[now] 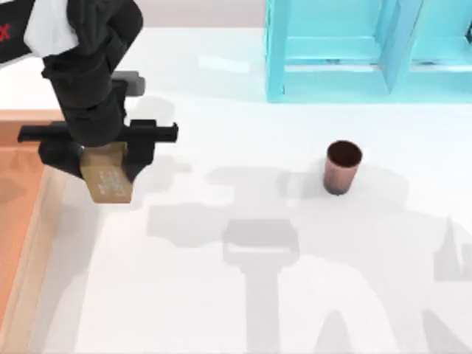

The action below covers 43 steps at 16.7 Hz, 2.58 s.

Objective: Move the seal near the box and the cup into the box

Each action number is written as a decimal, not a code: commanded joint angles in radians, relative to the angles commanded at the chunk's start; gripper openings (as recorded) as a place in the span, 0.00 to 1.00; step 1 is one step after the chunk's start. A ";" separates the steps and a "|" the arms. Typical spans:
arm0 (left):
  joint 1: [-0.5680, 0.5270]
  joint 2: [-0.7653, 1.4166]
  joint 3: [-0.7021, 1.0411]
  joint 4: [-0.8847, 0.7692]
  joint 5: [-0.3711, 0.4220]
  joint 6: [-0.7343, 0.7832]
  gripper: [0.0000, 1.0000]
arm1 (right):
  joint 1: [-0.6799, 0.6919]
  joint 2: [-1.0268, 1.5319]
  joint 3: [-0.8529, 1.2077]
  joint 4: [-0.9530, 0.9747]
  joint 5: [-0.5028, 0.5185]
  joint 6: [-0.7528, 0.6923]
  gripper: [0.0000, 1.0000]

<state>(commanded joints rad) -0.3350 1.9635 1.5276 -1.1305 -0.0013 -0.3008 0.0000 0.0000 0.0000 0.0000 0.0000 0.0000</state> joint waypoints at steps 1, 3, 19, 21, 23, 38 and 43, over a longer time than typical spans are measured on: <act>0.000 0.003 -0.017 0.018 0.001 0.001 0.00 | 0.000 0.000 0.000 0.000 0.000 0.000 1.00; 0.002 0.006 -0.025 0.025 0.001 0.000 0.00 | 0.000 0.000 0.000 0.000 0.000 0.000 1.00; 0.002 0.006 -0.025 0.025 0.001 0.000 1.00 | 0.000 0.000 0.000 0.000 0.000 0.000 1.00; 0.002 0.006 -0.025 0.025 0.001 0.000 1.00 | 0.000 0.000 0.000 0.000 0.000 0.000 1.00; 0.002 0.006 -0.025 0.025 0.001 0.000 1.00 | 0.000 0.000 0.000 0.000 0.000 0.000 1.00; -0.004 -0.005 0.342 -0.353 0.002 -0.005 1.00 | 0.000 0.000 0.000 0.000 0.000 0.000 1.00; -0.001 -0.004 0.354 -0.365 0.001 -0.004 1.00 | 0.000 0.000 0.000 0.000 0.000 0.000 1.00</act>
<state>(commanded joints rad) -0.3365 1.9596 1.8814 -1.4955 -0.0002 -0.3048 0.0000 0.0000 0.0000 0.0000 0.0000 0.0000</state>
